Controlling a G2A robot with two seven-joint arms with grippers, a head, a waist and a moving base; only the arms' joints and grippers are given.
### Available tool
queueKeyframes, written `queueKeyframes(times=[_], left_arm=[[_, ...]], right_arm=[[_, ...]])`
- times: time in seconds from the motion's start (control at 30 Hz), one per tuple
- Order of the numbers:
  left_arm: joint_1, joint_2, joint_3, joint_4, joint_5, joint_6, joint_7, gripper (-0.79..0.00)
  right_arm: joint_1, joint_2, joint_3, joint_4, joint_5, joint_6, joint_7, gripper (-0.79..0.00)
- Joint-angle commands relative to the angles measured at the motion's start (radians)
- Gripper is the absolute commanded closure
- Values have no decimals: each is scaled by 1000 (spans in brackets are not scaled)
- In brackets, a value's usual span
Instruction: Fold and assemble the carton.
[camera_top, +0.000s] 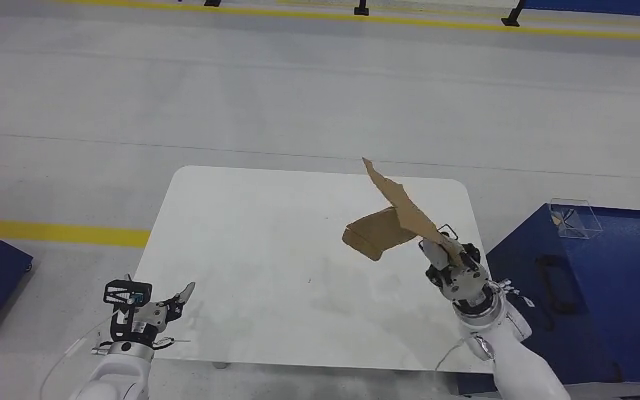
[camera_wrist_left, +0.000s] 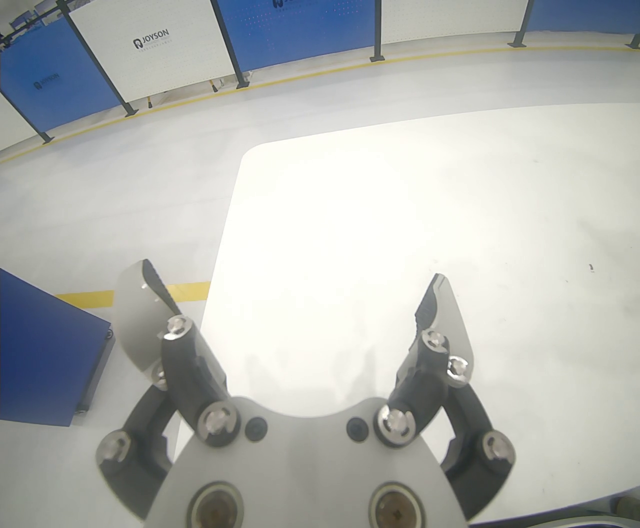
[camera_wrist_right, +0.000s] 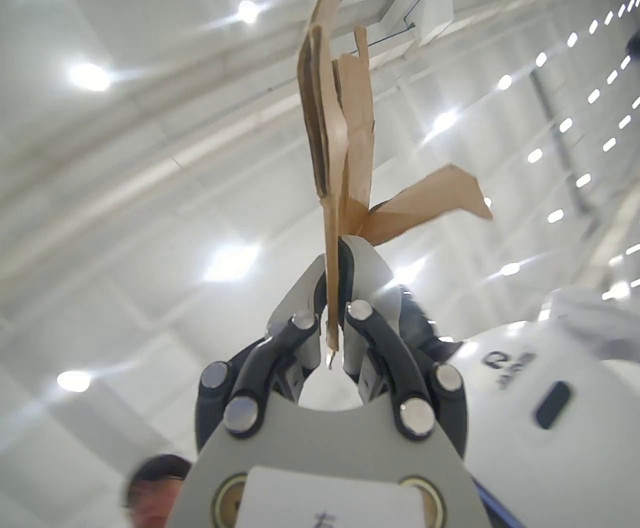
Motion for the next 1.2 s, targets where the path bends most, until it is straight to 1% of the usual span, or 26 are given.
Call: queueKeyframes(times=[0.0, 0.1, 0.17, 0.3, 0.37, 0.53, 0.57, 0.6, 0.67, 0.7, 0.73, 0.77, 0.8, 0.83, 0.87, 0.9, 0.93, 0.97, 1.0, 1.07, 1.17], left_arm=[[0, 0, 0, 0, 0, 0, 0, -785], [0, 0, 0, 0, 0, 0, 0, -785], [0, 0, 0, 0, 0, 0, 0, -785], [0, 0, 0, 0, 0, 0, 0, -785], [0, 0, 0, 0, 0, 0, 0, -785], [0, 0, 0, 0, 0, 0, 0, -785], [0, 0, 0, 0, 0, 0, 0, -785], [1, -1, 2, 4, -28, -8, -24, -785], [-14, -3, -12, -32, -183, -76, -115, -785], [-15, -5, -21, -46, -315, -121, -164, -785], [-18, -6, -33, -57, -490, -169, -247, -785], [-30, -5, -56, -65, -656, -210, -352, -785], [-49, -2, -89, -62, -809, -226, -444, -785], [-70, 0, -113, -50, -971, -227, -545, -785], [-94, 4, -125, -34, -1140, -230, -683, -785], [-126, 9, -138, -7, -1303, -217, -825, -785], [-162, 14, -153, 25, -1424, -200, -934, -785], [-191, 18, -153, 56, -1496, -193, -1022, -785], [-217, 21, -143, 85, -1560, -186, -1088, -785], [-259, 20, -117, 141, -1673, -183, -1157, -785], [-310, 19, -54, 207, -1770, -176, -1271, -785]], right_arm=[[-5, 4, 35, 4, -194, -129, 36, 0], [-16, 4, 29, 22, -287, -175, 101, 0], [-13, 5, 19, 53, -398, -223, 121, 0], [0, -2, -41, 124, -552, -290, 103, 0], [8, -8, -64, 147, -564, -308, 90, 0], [8, -8, -64, 147, -564, -308, 90, 0], [8, -8, -67, 140, -567, -298, 82, 0], [11, -8, -68, 126, -580, -285, 74, 0], [17, -8, -67, 109, -621, -292, 54, 0], [19, -9, -74, 106, -639, -287, 46, 0], [23, -10, -84, 103, -650, -278, 42, 0], [28, -12, -95, 100, -656, -272, 39, 0], [35, -13, -105, 99, -684, -273, 39, 0], [43, -13, -116, 100, -724, -280, 35, 0], [47, -15, -128, 101, -755, -288, 29, 0], [51, -17, -143, 103, -767, -288, 28, 0], [55, -20, -158, 106, -757, -280, 32, 0], [61, -22, -168, 112, -751, -276, 33, 0], [66, -25, -178, 118, -746, -271, 34, 0], [80, -29, -200, 126, -746, -262, 45, 0], [95, -34, -228, 132, -758, -258, 62, 0]])
